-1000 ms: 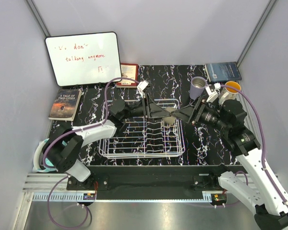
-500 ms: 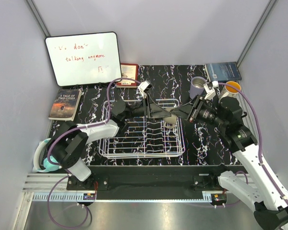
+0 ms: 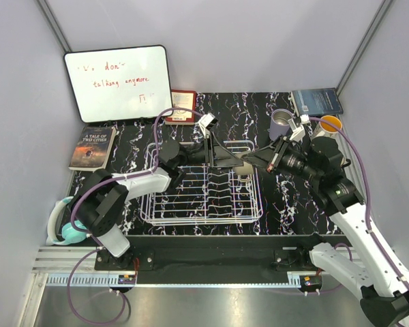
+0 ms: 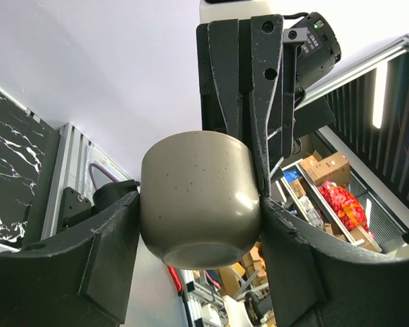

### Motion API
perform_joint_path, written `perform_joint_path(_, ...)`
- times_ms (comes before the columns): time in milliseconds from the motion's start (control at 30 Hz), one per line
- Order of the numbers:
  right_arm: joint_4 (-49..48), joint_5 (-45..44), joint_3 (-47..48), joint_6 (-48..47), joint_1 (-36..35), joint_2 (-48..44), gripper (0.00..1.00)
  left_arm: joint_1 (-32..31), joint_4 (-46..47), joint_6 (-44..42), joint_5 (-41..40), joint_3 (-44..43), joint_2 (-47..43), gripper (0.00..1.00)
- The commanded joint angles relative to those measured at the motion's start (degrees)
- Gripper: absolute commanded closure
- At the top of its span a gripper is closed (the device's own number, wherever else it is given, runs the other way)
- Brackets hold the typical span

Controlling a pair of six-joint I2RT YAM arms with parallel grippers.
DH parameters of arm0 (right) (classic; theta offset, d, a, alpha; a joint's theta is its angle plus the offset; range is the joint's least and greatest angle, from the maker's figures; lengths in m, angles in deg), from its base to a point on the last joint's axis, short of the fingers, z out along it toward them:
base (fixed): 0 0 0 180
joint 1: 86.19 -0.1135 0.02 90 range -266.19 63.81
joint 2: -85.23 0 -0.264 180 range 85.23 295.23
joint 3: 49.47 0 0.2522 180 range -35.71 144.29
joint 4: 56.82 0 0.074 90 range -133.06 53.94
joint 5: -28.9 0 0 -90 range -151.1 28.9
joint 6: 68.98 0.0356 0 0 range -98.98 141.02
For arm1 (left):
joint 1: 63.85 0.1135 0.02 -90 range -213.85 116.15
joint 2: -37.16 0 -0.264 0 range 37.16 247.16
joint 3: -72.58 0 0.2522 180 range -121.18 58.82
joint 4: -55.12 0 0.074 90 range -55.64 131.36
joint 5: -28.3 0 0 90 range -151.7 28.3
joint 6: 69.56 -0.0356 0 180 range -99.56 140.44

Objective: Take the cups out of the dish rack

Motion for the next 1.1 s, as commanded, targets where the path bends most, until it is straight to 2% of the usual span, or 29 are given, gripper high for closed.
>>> perform_joint_path(0, 1.66, -1.60, 3.35, -5.47, -0.23, -1.78, 1.00, 1.17, -1.75, 0.42, 1.63, -3.07, -0.06, 0.27)
perform_joint_path(33, 2.37, -2.13, 4.14, -6.09, -0.23, -2.30, 1.00, 1.44, -2.19, 0.33, 2.07, -3.50, -0.24, 0.22)
perform_joint_path(100, 4.47, -3.62, 4.84, -7.58, -0.23, -2.75, 1.00, 1.88, -3.59, 0.07, 2.60, -4.03, -0.15, 0.01)
perform_joint_path(233, 9.13, -7.83, 7.91, -10.74, -0.31, -3.01, 1.00, 2.67, -5.26, -0.20, 3.12, -5.00, 0.03, 0.01)
perform_joint_path(367, 20.79, -19.58, 12.40, -17.32, -0.23, -0.82, 1.00, 3.90, -8.42, -0.99, 3.22, -3.95, 0.11, 0.01)
perform_joint_path(433, 25.82, -24.26, 15.21, -19.09, -0.14, 3.39, 1.00, 4.52, -10.44, -2.13, 2.17, -2.20, -0.32, 0.01)
perform_joint_path(467, 30.37, -28.63, 16.09, -20.32, -0.22, 5.23, 1.00, 5.13, -14.02, -2.83, 1.81, -1.84, -1.11, 0.01)
perform_joint_path(533, 33.22, -32.70, 16.71, -20.16, -0.05, 9.81, 1.00, 5.57, -20.42, -5.72, 0.67, -0.79, -2.34, 0.01)
perform_joint_path(700, 34.63, -44.74, 15.40, -19.10, 0.48, 16.75, 1.00, 5.49, -34.94, -14.68, -0.91, -1.22, -5.68, 0.01)
perform_joint_path(733, 34.63, -46.41, 15.39, -19.10, 0.83, 17.72, 1.00, 5.49, -43.33, -17.05, -1.70, -1.74, -7.25, 0.01)
perform_joint_path(767, 34.46, -49.48, 15.48, -19.10, 1.09, 18.77, 1.00, 5.49, -48.63, -23.08, -2.75, -2.36, -8.05, 0.01)
perform_joint_path(833, 34.37, -50.30, 16.62, -19.36, 2.58, 22.73, 1.00, 5.49, -63.27, -28.82, -8.19, -4.73, -9.81, 0.01)
perform_joint_path(900, 33.85, -50.13, 18.20, -19.54, 3.72, 26.76, 1.00, 5.49, -68.53, -33.15, -12.23, -4.83, -10.43, 0.01)
perform_joint_path(1067, 31.65, -49.86, 21.54, -19.54, 6.09, 34.85, 1.00, 5.49, -73.81, -34.55, -13.66, -2.19, -10.52, 0.02)
